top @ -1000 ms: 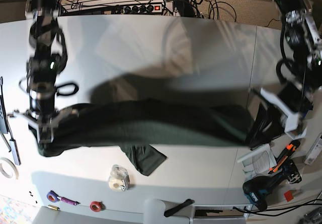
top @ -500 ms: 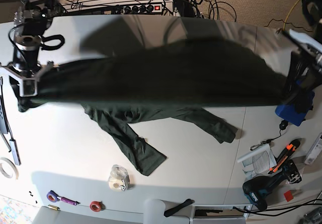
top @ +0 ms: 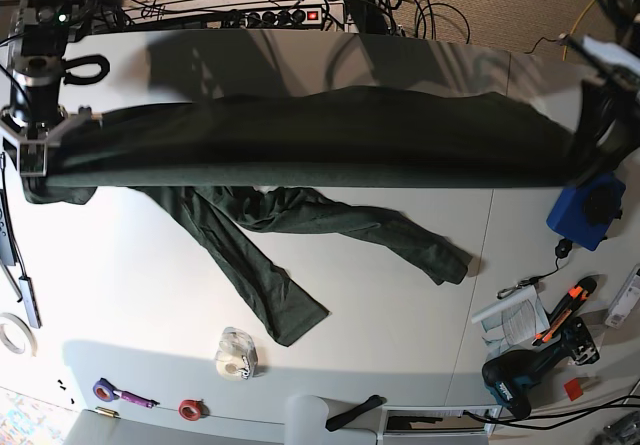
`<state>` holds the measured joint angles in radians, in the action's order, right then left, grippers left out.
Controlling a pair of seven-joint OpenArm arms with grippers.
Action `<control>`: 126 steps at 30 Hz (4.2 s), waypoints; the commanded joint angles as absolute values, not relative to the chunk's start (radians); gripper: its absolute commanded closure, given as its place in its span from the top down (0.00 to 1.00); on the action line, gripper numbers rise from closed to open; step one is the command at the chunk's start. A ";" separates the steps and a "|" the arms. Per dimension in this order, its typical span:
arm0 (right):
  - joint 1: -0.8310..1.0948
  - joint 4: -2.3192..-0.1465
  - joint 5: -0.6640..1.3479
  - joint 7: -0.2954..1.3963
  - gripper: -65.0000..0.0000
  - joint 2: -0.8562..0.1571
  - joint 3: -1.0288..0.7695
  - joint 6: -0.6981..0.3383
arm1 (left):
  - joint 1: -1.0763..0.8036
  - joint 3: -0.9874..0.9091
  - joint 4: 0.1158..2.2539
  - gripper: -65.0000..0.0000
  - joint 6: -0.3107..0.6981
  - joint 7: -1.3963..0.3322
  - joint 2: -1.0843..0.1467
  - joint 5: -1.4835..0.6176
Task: Layout the t-shirt on the table in an organized manner, then fold the t-shirt properly
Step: 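Swing the held shirt up and lay it flat across the table, then lower the shirt onto the table and open both grippers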
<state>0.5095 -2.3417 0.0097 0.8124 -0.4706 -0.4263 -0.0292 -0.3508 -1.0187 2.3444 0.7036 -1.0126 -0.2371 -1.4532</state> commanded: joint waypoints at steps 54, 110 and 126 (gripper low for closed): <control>-0.459 -1.549 0.002 0.586 0.00 -0.400 -0.172 0.093 | 0.516 -0.050 1.703 0.00 0.385 -0.515 -0.250 -0.535; 0.325 -2.192 -0.166 0.997 0.00 -0.463 -0.208 -0.108 | -0.353 -0.521 1.773 0.00 0.698 -1.086 -0.432 -1.397; 0.458 -2.263 -0.135 0.893 0.00 -0.463 -0.408 -0.109 | -0.449 -0.801 1.930 0.00 0.698 -1.106 -0.458 -1.484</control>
<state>0.4667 -2.2459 -0.1036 0.9123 -0.4461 -0.3923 -0.1268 -0.4564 -0.7883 1.9144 0.7002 -1.1446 -0.4347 -1.4624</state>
